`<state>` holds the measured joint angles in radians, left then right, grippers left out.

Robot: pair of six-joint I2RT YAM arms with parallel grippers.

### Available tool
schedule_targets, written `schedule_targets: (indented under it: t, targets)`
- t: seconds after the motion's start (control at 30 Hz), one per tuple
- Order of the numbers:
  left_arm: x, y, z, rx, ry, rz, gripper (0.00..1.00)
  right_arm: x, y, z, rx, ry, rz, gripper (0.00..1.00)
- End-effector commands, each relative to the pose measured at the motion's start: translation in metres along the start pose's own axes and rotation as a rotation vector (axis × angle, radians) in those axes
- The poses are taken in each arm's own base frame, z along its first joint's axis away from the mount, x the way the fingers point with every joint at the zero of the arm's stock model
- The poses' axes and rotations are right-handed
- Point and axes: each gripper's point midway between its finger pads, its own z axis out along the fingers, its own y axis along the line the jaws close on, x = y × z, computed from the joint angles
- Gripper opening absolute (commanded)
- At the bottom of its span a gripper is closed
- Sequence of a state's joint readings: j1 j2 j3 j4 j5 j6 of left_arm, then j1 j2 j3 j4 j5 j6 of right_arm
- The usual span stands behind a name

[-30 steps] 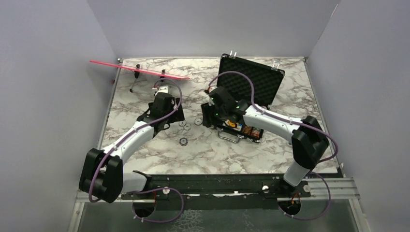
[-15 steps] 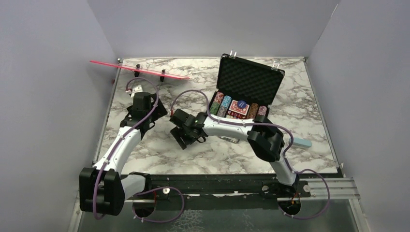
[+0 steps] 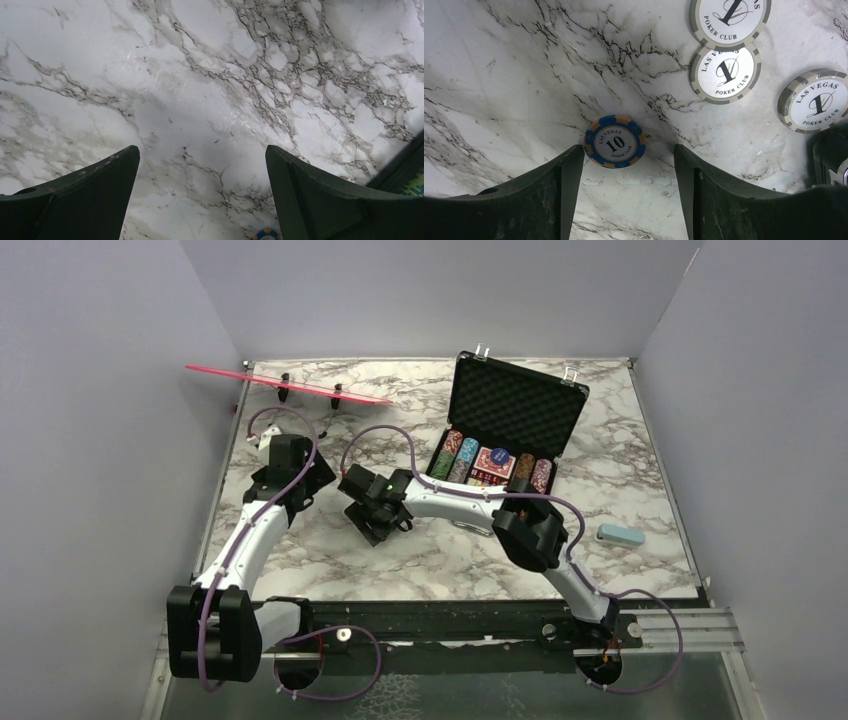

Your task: Pack up texas hold em set

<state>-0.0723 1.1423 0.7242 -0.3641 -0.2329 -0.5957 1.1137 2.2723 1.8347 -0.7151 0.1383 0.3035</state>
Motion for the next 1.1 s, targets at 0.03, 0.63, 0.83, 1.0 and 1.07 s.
schedule_targets:
  t: [0.03,0.63,0.83,1.0,1.07]
  targets:
    - [-0.003,0.013,0.002,-0.059,-0.008,-0.031,0.99,0.019,-0.003,0.016,0.047,0.076,-0.045,0.66]
    - [0.006,0.000,-0.002,0.053,0.042,-0.023,0.99,-0.006,-0.010,-0.008,0.099,-0.014,0.090,0.31]
    - [0.002,-0.035,-0.013,0.261,0.035,0.034,0.99,-0.031,-0.024,-0.052,0.049,-0.156,0.208,0.31]
    - [0.005,-0.068,-0.026,0.458,0.073,0.085,0.94,-0.042,-0.048,-0.083,0.014,-0.243,0.328,0.31]
    - [0.009,-0.081,-0.032,0.545,0.086,0.102,0.92,-0.044,-0.059,-0.094,-0.005,-0.276,0.390,0.31]
